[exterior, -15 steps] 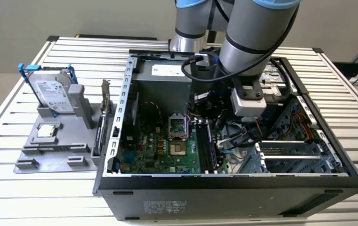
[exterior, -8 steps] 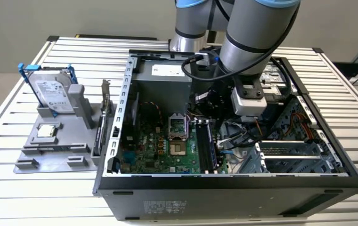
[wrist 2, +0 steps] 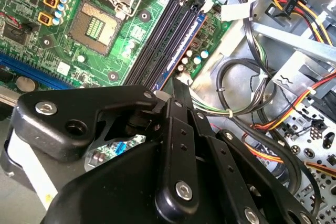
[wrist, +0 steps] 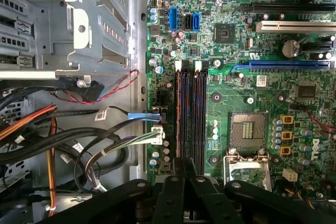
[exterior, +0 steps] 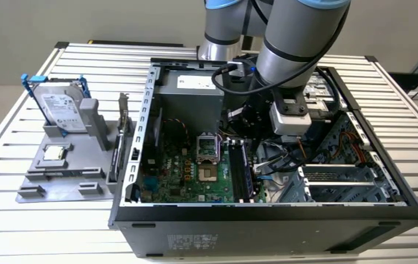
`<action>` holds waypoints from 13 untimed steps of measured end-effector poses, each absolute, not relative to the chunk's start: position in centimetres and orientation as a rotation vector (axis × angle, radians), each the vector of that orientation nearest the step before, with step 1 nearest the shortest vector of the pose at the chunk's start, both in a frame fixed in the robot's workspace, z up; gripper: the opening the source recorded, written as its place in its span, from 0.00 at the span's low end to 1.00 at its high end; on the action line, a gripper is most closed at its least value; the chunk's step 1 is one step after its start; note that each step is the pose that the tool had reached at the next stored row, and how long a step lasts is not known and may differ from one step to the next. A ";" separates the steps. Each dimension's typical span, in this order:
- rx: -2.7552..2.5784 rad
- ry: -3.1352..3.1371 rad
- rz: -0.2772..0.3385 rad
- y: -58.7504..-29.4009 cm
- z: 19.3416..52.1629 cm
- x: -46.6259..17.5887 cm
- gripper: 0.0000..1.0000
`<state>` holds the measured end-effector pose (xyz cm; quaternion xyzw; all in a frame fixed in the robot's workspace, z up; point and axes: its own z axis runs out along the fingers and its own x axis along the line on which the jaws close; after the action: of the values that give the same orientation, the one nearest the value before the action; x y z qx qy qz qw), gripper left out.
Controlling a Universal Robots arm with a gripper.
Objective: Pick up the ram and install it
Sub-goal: 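Press down the ram until it locks into place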
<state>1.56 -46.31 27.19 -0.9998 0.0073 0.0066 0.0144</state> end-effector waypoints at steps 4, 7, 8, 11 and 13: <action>-3.113 0.023 0.021 -46.3 27.2 1.6 0.00; -3.113 0.023 0.021 -46.3 27.2 1.6 0.00; -3.113 0.023 0.021 -46.3 27.2 1.6 0.00; -3.113 0.014 0.021 -46.3 27.2 1.6 0.00; -3.113 -0.010 0.021 -46.3 27.2 1.5 0.00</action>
<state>1.55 -46.32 27.20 -0.9999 -0.0032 0.0068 0.0143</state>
